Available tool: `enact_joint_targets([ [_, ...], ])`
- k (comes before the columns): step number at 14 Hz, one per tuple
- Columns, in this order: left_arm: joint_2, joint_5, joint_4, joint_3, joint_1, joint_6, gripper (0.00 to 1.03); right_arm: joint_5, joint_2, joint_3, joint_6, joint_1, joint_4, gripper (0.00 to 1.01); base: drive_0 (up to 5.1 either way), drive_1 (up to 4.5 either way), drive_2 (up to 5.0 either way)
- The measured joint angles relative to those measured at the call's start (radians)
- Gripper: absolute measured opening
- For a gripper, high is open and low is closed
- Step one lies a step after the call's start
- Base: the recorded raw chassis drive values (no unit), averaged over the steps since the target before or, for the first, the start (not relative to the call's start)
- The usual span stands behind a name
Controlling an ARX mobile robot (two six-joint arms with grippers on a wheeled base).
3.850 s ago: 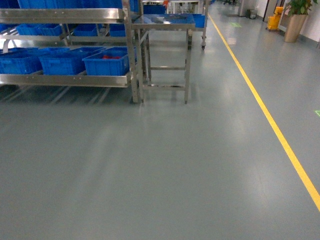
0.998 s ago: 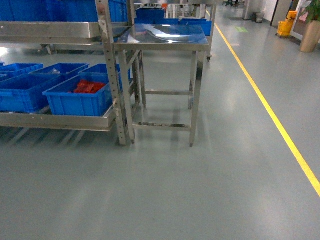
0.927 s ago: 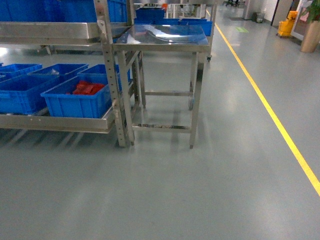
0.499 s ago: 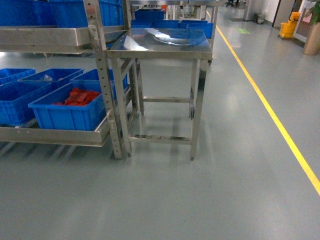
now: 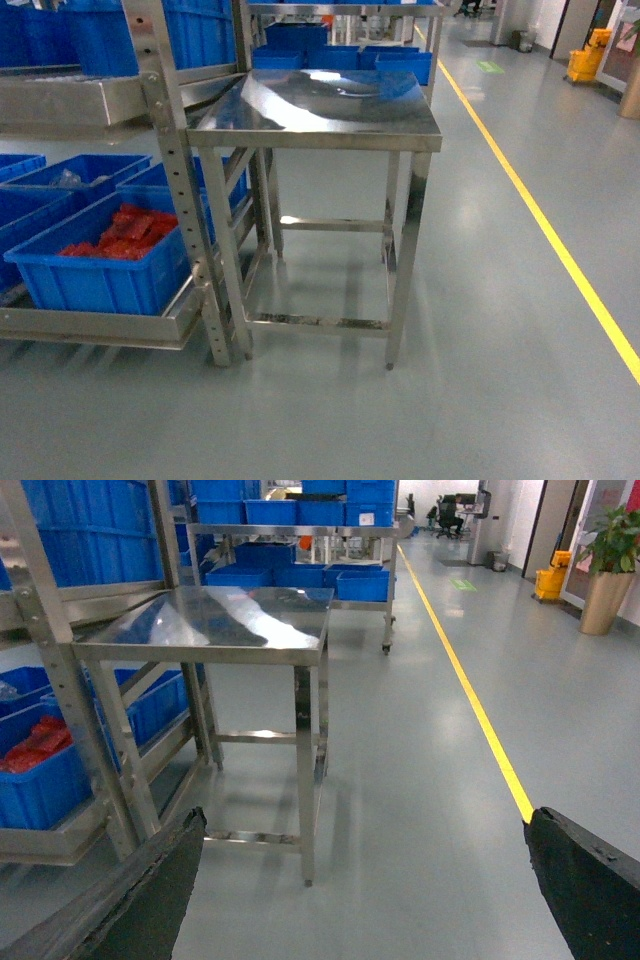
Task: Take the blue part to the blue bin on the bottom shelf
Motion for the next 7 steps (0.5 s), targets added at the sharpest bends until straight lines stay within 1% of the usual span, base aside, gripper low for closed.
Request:
enact_joint_targets([
  [7,0.000,-0.001,0.000,0.000,0.000,0.000,0.43,0.000,0.000,0.000,0.000,0.000,-0.001,0.98,0.0,4.21,-4.2],
])
